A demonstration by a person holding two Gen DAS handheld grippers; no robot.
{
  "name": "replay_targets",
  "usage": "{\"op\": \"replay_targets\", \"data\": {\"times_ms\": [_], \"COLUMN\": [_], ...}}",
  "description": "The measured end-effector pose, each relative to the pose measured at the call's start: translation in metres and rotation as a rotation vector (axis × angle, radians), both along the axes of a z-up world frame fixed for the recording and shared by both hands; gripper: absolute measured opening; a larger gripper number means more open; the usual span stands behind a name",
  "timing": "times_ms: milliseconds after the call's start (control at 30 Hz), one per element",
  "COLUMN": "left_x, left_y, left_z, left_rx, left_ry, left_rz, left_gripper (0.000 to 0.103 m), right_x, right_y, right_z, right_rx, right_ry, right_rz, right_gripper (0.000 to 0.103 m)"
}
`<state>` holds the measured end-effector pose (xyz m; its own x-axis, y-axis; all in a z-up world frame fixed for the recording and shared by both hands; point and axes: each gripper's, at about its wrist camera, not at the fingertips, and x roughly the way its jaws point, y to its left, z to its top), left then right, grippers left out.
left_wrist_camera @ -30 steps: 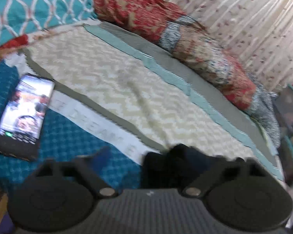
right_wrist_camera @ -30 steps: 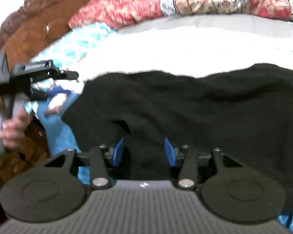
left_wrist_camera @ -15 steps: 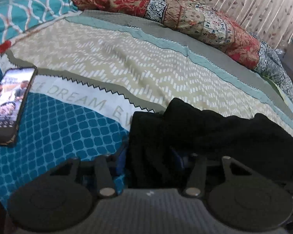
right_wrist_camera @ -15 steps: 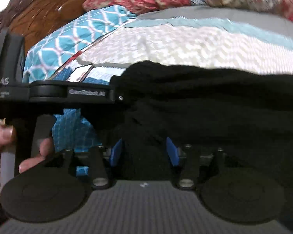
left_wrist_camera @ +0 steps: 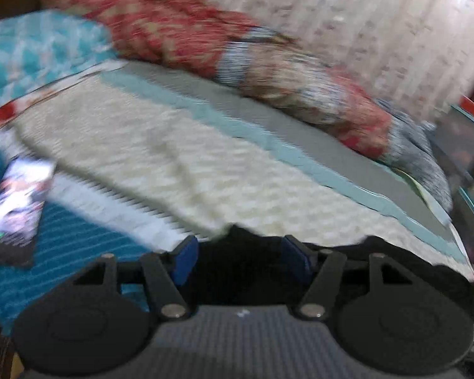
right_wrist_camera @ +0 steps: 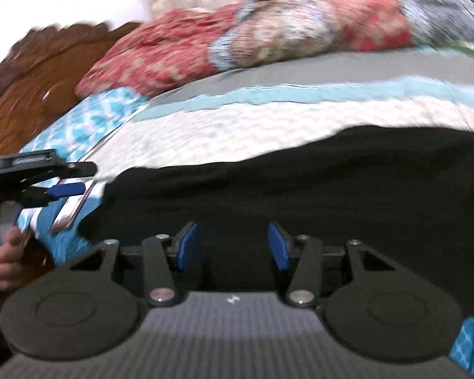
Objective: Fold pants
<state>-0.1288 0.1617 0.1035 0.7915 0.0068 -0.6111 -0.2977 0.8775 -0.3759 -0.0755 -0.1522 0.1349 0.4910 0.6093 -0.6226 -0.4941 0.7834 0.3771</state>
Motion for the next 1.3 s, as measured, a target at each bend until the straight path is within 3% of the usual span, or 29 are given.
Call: {"op": "replay_targets", "data": {"times_ms": [100, 167, 200, 267, 333, 467, 600, 633, 667, 733, 767, 833, 933, 1067, 1300], "left_x": [0.023, 0.037, 0.044, 0.052, 0.056, 0.068, 0.084, 0.086, 0.085, 0.078, 0.075, 0.070, 0.064, 0.069, 0.078], "left_y": [-0.030, -0.045, -0.049, -0.052, -0.053, -0.057, -0.053, -0.049, -0.042, -0.034, -0.033, -0.037, -0.052, -0.078, -0.103], "left_z": [-0.002, -0.010, -0.014, -0.020, -0.020, -0.024, -0.050, -0.058, -0.061, -0.054, -0.049, -0.039, -0.029, -0.028, -0.039], "left_rx": [0.023, 0.052, 0.051, 0.042, 0.065, 0.160, 0.331, 0.363, 0.344, 0.288, 0.270, 0.258, 0.231, 0.253, 0.268], "left_ry": [-0.014, 0.023, 0.048, 0.069, 0.066, 0.061, 0.200, 0.239, 0.251, 0.236, 0.226, 0.205, 0.152, 0.112, 0.148], "left_rz": [-0.097, -0.119, -0.124, -0.127, -0.116, -0.087, -0.006, 0.024, 0.027, 0.040, 0.040, 0.043, 0.024, -0.042, -0.086], "left_gripper": [0.060, 0.060, 0.060, 0.060, 0.060, 0.061, 0.060, 0.066, 0.069, 0.070, 0.070, 0.070, 0.074, 0.077, 0.080], "right_x": [0.004, 0.000, -0.009, -0.024, -0.026, -0.014, 0.008, 0.015, 0.020, 0.018, 0.012, -0.001, -0.006, 0.008, 0.033], "right_y": [0.004, 0.022, 0.029, 0.033, 0.018, -0.031, -0.085, -0.101, -0.117, -0.157, -0.175, -0.200, -0.241, -0.271, -0.282], "right_z": [-0.018, -0.039, -0.043, -0.030, -0.015, -0.001, -0.020, -0.032, -0.043, -0.045, -0.039, -0.028, -0.026, -0.037, -0.059], "right_rx": [0.021, 0.011, -0.017, -0.043, 0.031, 0.016, -0.012, -0.067, -0.092, 0.071, 0.132, 0.182, 0.253, 0.317, 0.316], "right_ry": [0.086, 0.212, 0.201, 0.095, 0.052, -0.036, 0.035, 0.077, 0.133, 0.204, 0.195, 0.118, 0.102, 0.119, 0.194], "right_rz": [-0.007, 0.077, 0.099, 0.150, 0.135, -0.044, -0.249, -0.311, -0.354, -0.434, -0.488, -0.572, -0.689, -0.778, -0.853], "right_gripper": [0.053, 0.054, 0.054, 0.053, 0.052, 0.053, 0.051, 0.043, 0.016, 0.020, 0.030, 0.032, 0.032, 0.032, 0.032]}}
